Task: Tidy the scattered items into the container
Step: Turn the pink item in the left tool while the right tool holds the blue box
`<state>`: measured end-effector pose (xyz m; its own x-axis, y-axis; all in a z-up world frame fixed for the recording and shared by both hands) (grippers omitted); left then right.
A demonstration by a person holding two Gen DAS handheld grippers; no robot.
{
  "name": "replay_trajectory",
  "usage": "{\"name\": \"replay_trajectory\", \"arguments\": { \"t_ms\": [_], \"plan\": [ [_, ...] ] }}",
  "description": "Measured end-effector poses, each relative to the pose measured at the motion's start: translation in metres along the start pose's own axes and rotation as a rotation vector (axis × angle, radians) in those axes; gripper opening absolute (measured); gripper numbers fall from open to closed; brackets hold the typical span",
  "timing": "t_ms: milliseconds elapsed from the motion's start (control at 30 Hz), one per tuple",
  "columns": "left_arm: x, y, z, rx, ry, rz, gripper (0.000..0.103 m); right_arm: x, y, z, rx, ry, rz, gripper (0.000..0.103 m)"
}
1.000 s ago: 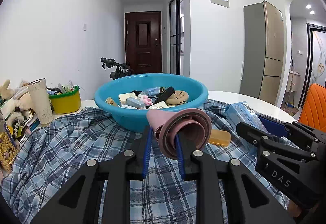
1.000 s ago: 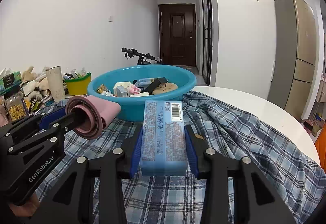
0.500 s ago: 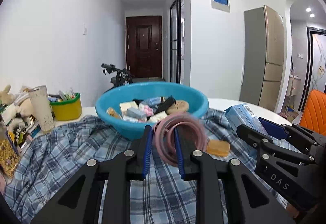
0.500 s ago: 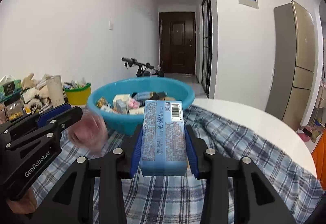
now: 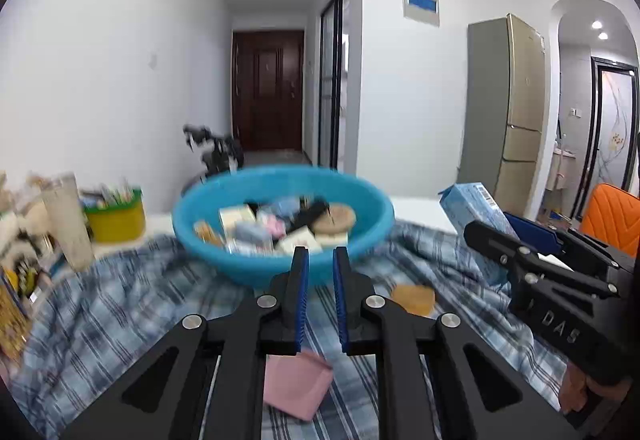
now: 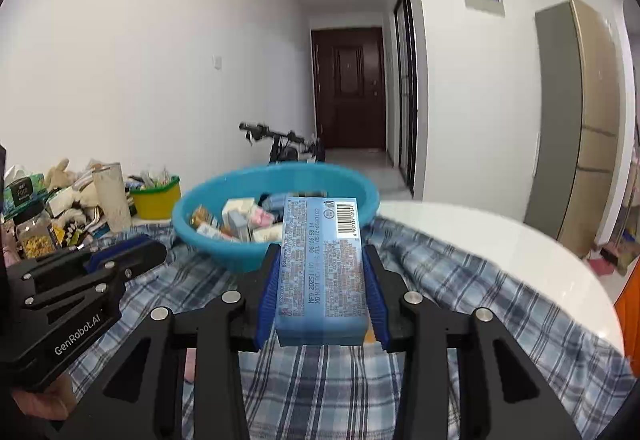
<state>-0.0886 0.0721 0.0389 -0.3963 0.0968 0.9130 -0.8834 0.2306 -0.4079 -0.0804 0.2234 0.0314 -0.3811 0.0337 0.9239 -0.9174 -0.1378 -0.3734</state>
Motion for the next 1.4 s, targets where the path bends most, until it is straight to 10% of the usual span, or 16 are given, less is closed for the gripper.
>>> {"name": "replay_trajectory", "arguments": {
  "t_ms": [233, 433, 633, 1067, 1400],
  "plan": [
    [-0.049, 0.029, 0.023, -0.030, -0.020, 0.237, 0.015, -0.022, 0.010, -0.013, -0.001, 0.015, 0.068, 0.038],
    [-0.076, 0.036, 0.023, -0.069, 0.021, 0.327, 0.071, -0.032, 0.017, -0.015, 0.013, 0.020, 0.109, 0.038],
    [-0.078, 0.045, 0.011, -0.150, 0.088, 0.369, 0.084, -0.033, 0.018, -0.015, 0.014, 0.015, 0.119, 0.038],
    [-0.083, 0.109, 0.009, -0.260, 0.301, 0.522, 0.085, -0.036, 0.024, -0.026, -0.006, 0.032, 0.149, 0.038],
    [-0.084, 0.128, 0.012, -0.303, 0.279, 0.558, 0.085, -0.040, 0.034, -0.029, -0.008, 0.029, 0.179, 0.038]
  ]
}}
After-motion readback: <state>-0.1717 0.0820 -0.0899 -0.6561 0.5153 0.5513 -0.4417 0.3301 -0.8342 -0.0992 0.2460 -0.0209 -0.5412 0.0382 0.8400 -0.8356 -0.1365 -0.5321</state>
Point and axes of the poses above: each gripper's, at about its wrist camera, not at the fingertips, and y roughly the way its jaws point, z to its left, x to its top, the point moved 3 cm from there along y, roughly the way its jaws point, and after that the axes turned 6 degrees about x, right-handed, at the moved point
